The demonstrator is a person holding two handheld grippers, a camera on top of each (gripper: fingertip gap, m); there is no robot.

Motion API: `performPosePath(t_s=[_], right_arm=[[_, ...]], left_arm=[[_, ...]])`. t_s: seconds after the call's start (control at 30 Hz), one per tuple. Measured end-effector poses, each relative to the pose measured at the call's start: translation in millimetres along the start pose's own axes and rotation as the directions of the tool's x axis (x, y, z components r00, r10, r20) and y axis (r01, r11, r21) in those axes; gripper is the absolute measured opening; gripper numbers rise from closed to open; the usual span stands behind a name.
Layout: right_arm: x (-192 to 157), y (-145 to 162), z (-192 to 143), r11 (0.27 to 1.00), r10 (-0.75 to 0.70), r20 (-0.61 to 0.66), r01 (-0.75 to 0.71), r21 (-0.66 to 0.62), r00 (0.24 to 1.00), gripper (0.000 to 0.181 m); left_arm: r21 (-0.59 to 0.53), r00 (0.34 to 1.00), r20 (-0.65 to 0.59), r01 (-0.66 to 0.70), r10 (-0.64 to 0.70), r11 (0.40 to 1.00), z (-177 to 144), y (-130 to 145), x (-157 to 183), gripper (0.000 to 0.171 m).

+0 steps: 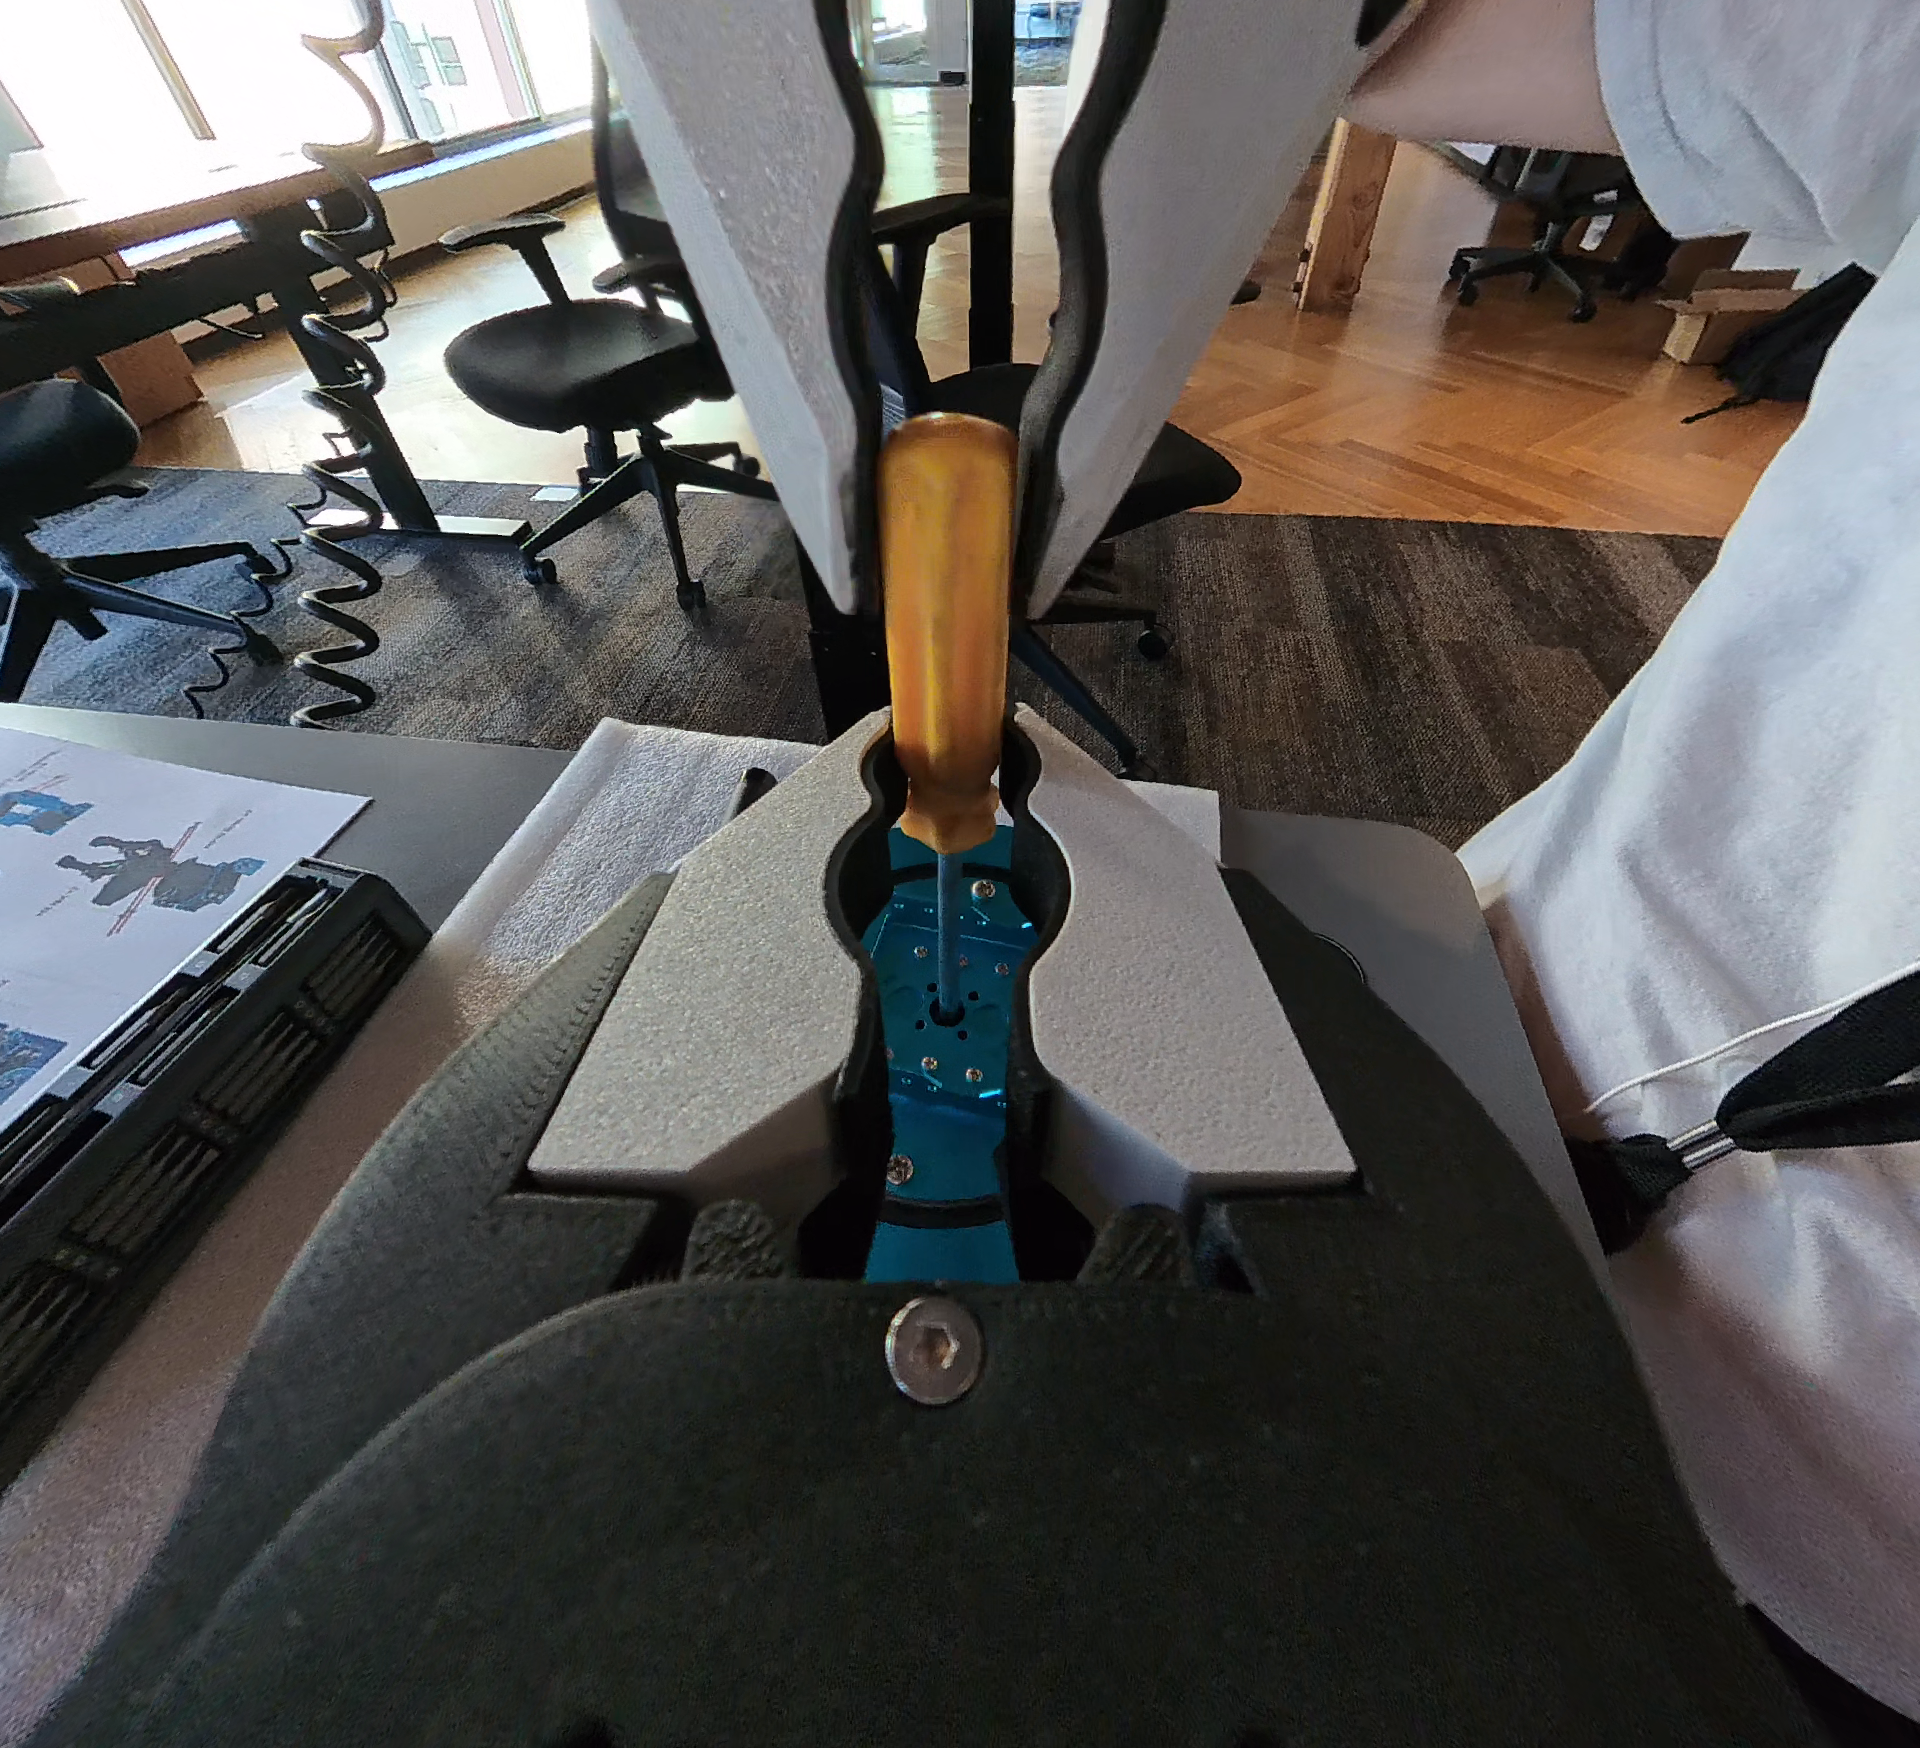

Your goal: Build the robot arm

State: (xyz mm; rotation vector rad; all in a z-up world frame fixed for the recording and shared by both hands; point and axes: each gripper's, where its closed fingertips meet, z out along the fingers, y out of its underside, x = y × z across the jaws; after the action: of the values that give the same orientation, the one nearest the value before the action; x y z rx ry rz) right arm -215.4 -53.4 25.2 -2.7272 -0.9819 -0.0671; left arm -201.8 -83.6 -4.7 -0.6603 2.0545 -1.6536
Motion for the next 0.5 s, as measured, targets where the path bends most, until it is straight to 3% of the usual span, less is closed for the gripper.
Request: performPosePath(t_s=[0.2, 0.27, 0.37, 0.43, 0.5], right_arm=[[-5, 4, 1, 0.948, 0.315, 0.015, -0.313, -0.053, 0.949, 0.017], [-4, 4, 1, 0.975, 0.215, 0.012, -0.214, -0.058, 0.976, 0.017], [6, -2, 0, 1.0, 0.011, -0.036, -0.012, -0.012, 0.999, 0.033], [-1, -4, 1, 0.998, -0.055, 0.002, 0.055, 0.007, 0.998, 0.02], [-1, -3, 2, 0.999, -0.034, 0.004, 0.034, 0.002, 0.999, 0.02]], left_arm=[[-0.01, 1.0, 0.0, -0.011, 0.011, 1.0, 2, 0, 1, 0.016], [-0.01, 1.0, 0.0, -0.014, 0.014, 1.0, 2, 0, 2, 0.016], [-0.006, 1.0, 0.002, -0.006, 0.006, 1.0, 1, 0, 1, 0.016], [-0.004, 1.0, 0.002, -0.002, 0.002, 1.0, 0, 0, 0, 0.016], [-0.006, 1.0, 0.003, -0.004, 0.004, 1.0, 0, 1, 0, 0.016]])
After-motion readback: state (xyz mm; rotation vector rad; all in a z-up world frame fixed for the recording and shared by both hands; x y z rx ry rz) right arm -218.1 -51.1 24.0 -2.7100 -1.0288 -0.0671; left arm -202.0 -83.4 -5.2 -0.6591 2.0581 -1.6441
